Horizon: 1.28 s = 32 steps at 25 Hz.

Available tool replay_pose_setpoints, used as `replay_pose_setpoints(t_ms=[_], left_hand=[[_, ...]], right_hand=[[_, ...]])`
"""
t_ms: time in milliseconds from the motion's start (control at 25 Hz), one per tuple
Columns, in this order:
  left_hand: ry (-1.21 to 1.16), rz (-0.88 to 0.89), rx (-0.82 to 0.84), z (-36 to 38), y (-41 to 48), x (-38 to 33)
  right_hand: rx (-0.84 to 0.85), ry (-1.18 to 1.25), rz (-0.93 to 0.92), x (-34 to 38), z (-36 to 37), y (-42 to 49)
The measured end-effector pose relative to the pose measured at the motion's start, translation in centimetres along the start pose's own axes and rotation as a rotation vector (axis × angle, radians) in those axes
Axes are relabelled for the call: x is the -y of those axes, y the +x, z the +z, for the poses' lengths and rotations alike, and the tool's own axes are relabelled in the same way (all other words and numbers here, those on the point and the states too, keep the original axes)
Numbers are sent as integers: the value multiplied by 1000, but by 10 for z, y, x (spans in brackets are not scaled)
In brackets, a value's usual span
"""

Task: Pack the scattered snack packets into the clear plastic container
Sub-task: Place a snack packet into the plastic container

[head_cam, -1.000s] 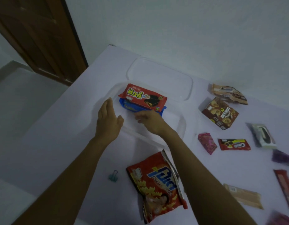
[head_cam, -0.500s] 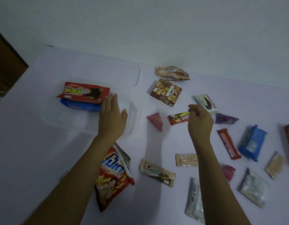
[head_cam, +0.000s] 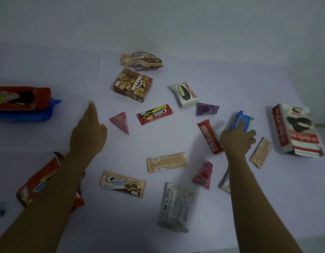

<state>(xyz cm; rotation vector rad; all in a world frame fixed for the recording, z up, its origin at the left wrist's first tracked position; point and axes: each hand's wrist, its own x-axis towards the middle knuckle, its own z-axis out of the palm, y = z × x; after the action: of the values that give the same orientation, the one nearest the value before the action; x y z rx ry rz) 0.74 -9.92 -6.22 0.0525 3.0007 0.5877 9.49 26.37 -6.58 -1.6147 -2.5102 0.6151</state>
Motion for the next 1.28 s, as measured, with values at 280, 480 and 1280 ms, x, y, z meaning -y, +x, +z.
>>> replay_pose_setpoints(t_ms=[280, 480, 1280], left_hand=[[49, 26, -29, 5, 0, 5], [41, 4, -27, 5, 0, 5], [-467, -55, -368, -115, 7, 137]], right_hand=[[35, 108, 19, -18, 9, 19], [-13, 762, 107, -9, -15, 3], [1786, 1645, 374, 173, 50, -234]])
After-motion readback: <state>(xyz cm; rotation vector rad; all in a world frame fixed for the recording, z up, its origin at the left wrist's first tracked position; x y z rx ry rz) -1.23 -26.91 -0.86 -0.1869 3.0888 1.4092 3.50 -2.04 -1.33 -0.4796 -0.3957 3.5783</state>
